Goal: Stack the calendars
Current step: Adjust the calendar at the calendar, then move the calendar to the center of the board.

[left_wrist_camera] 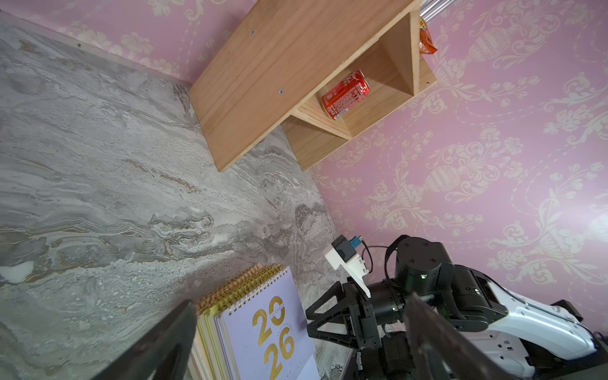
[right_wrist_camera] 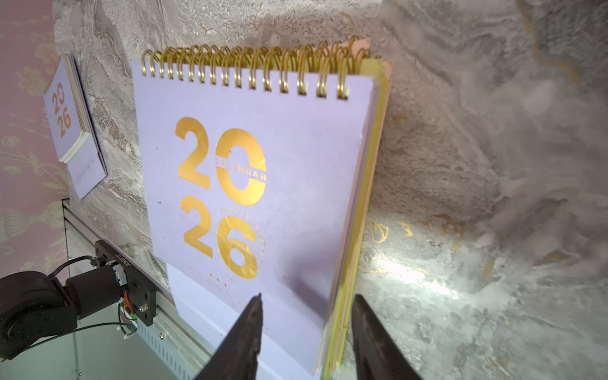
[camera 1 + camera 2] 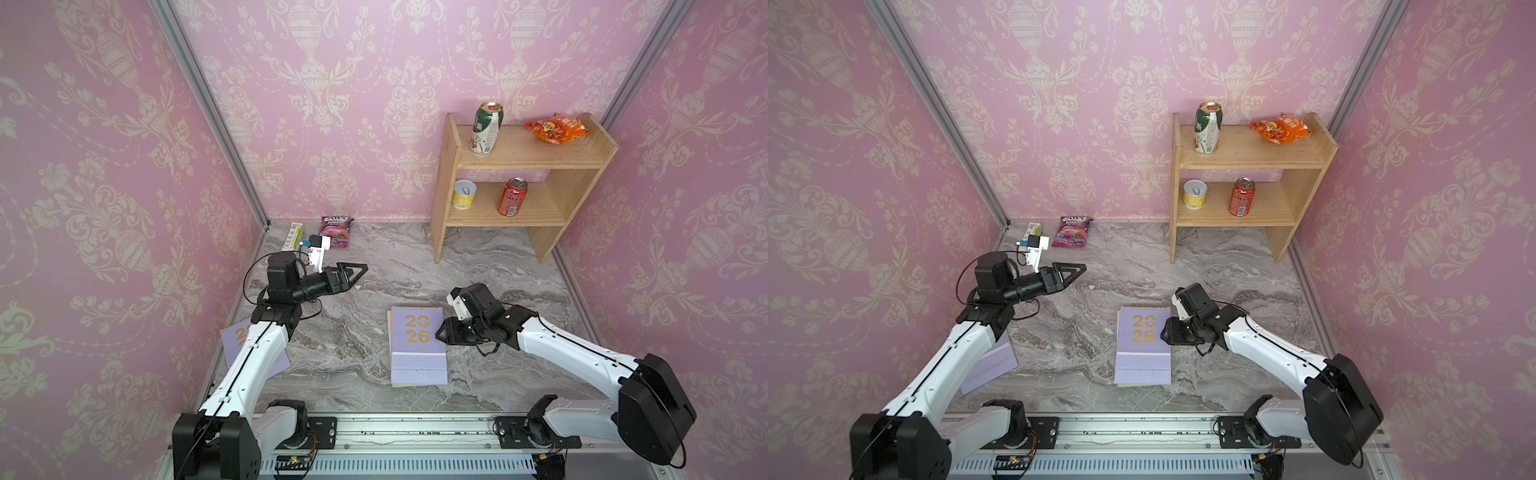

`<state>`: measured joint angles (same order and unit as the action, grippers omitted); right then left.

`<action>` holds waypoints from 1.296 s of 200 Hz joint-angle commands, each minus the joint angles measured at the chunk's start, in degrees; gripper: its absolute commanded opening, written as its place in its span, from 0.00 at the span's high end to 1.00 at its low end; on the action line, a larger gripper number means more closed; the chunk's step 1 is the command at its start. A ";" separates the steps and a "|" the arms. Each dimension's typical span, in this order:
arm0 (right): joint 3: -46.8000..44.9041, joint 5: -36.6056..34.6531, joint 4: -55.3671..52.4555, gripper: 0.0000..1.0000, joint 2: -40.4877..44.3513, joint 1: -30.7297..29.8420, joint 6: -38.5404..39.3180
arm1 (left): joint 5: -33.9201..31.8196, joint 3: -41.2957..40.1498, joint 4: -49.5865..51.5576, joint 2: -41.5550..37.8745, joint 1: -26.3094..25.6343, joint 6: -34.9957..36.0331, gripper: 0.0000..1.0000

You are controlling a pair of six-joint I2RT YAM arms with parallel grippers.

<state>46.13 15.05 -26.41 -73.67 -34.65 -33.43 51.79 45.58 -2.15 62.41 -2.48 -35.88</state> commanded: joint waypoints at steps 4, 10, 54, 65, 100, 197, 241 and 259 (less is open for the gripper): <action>4.48 -3.02 -2.83 0.47 1.12 -0.40 3.49 | -11.72 3.28 12.76 -4.56 0.62 8.04 0.01; 5.16 -2.96 -2.63 0.45 0.95 -0.39 3.62 | -15.57 4.41 17.28 -5.22 0.77 9.47 0.01; 12.31 -1.77 -2.09 0.19 -3.47 -1.31 5.98 | -36.45 9.40 36.32 -7.78 3.52 11.31 0.01; 14.43 -1.82 -1.97 0.13 -4.87 -2.25 6.51 | -40.10 9.86 39.61 -8.79 4.70 11.41 0.01; 20.56 -0.92 -1.64 0.01 -10.61 -5.72 7.33 | -45.22 9.71 46.21 -12.09 11.95 13.46 0.01; 39.35 3.74 -2.42 0.00 -29.47 -15.58 5.68 | -39.35 -2.11 41.80 -12.87 39.94 9.14 0.01; 46.86 5.31 -4.90 0.00 -36.37 -18.47 5.31 | -43.08 -5.76 36.85 -9.25 48.92 7.07 0.01; 49.52 6.19 -5.29 0.00 -38.60 -18.99 4.72 | -46.36 -8.05 33.43 -7.59 49.66 5.56 0.01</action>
<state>91.31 19.33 -29.65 -110.17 -52.86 -27.20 9.72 40.69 35.64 52.77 45.67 -27.55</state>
